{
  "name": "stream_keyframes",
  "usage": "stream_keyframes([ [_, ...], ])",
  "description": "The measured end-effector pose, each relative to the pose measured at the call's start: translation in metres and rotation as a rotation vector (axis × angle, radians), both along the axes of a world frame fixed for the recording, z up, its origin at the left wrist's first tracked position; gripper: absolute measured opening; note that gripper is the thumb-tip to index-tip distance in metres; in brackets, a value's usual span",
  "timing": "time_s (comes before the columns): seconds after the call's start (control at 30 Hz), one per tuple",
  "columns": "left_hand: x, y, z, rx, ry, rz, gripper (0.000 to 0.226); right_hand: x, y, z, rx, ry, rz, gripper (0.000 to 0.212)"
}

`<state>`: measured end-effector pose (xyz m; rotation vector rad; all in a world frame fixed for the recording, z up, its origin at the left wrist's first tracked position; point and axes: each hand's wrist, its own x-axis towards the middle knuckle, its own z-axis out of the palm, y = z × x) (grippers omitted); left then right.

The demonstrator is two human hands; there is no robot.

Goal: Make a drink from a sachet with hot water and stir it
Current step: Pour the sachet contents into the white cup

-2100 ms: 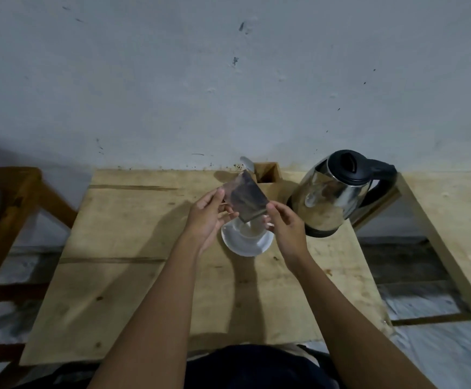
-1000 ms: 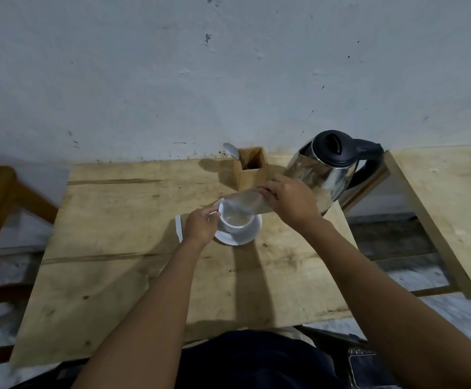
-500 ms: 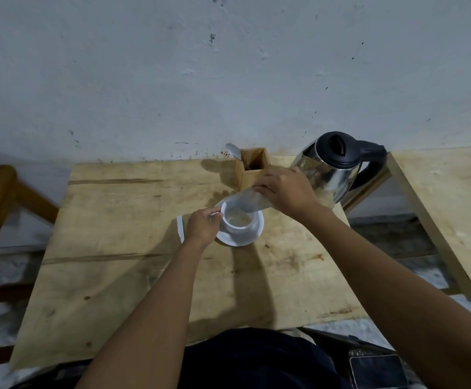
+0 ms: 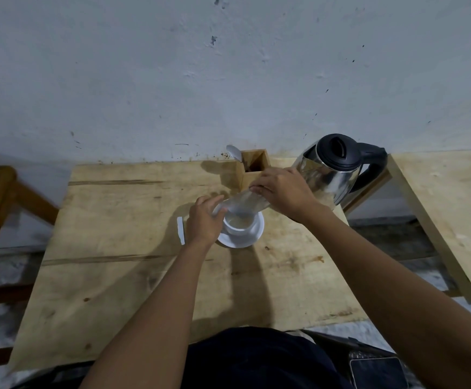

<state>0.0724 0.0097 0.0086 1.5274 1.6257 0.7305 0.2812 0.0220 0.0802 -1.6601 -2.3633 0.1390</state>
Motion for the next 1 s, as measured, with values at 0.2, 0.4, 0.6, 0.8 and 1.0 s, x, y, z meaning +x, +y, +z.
stream_keyframes([
  [0.2, 0.005, 0.002, -0.001, 0.007, -0.023, -0.018, 0.017, -0.002, -0.002, 0.0, -0.018, 0.052, -0.042, 0.023],
  [0.4, 0.002, 0.004, 0.003, 0.013, -0.089, -0.018, 0.019, 0.008, -0.012, -0.005, -0.158, 0.091, -0.132, 0.021],
  [0.6, 0.005, 0.004, 0.007, -0.009, -0.103, -0.024, 0.022, 0.007, -0.017, -0.013, -0.211, 0.235, -0.17, 0.025],
  [0.8, 0.004, 0.001, 0.002, -0.009, -0.128, -0.002, 0.021, 0.004, -0.02, -0.011, -0.129, 0.225, -0.223, 0.025],
  [1.0, 0.002, 0.002, 0.001, -0.05, -0.162, 0.028, 0.026, 0.005, -0.022, -0.014, -0.075, 0.208, -0.228, 0.02],
])
